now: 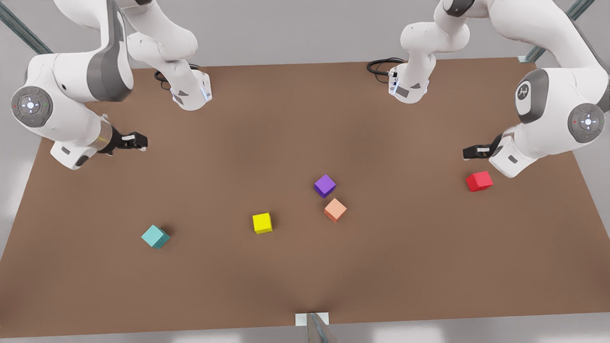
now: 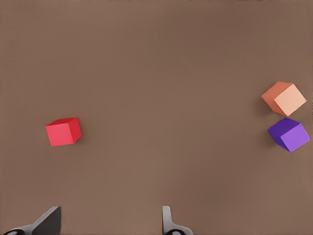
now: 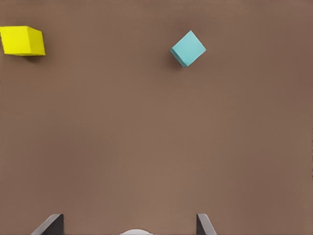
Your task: Pick up red wooden cube and pass to hand red wooden cube and place in blue wooden cube
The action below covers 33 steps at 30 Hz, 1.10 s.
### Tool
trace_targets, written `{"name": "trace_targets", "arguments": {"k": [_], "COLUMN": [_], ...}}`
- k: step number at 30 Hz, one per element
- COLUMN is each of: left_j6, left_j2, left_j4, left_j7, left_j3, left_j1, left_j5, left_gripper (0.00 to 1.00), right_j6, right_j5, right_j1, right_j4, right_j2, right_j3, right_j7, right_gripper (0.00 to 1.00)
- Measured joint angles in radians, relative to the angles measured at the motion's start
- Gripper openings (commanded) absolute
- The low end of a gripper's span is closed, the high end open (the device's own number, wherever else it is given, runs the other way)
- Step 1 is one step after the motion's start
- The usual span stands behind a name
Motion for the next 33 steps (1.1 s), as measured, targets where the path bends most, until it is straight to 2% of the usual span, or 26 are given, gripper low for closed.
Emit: {"name": "trace_targets", "arguments": {"k": [6, 10, 12, 17, 23, 33], "left_j6": [0.071, 0.292, 0.422, 0.667, 0.814, 0.895], "left_j2": [0.035, 0.070, 0.087, 0.119, 0.154, 0.215], "left_j4": [-0.033, -0.321, -0.427, -0.576, -0.631, -0.670], "left_j7": [0.022, 0.055, 0.074, 0.125, 0.198, 0.334], "left_j3": [0.024, 0.184, 0.202, 0.213, 0.217, 0.216], "left_j1": [0.017, 0.081, 0.080, 0.106, 0.169, 0.189], "left_j5": [0.003, -0.024, -0.035, -0.047, -0.050, -0.042], "left_gripper": [1.00, 1.00, 1.00, 1.00, 1.00, 1.00], "right_j6": [0.071, 0.097, 0.104, 0.118, 0.134, 0.150], "right_j5": [-0.002, -0.003, -0.003, -0.005, -0.006, -0.006], "right_j1": [-0.004, -0.001, 0.000, 0.000, 0.001, -0.001], "right_j4": [-0.005, -0.012, -0.013, -0.014, -0.014, -0.020], "right_j2": [0.010, 0.013, 0.015, 0.027, 0.040, 0.050], "right_j3": [0.001, 0.001, 0.001, 0.001, 0.003, 0.001], "right_j7": [-0.017, -0.025, -0.029, -0.036, -0.043, -0.055], "right_gripper": [1.00, 1.00, 1.00, 1.00, 1.00, 1.00]}}
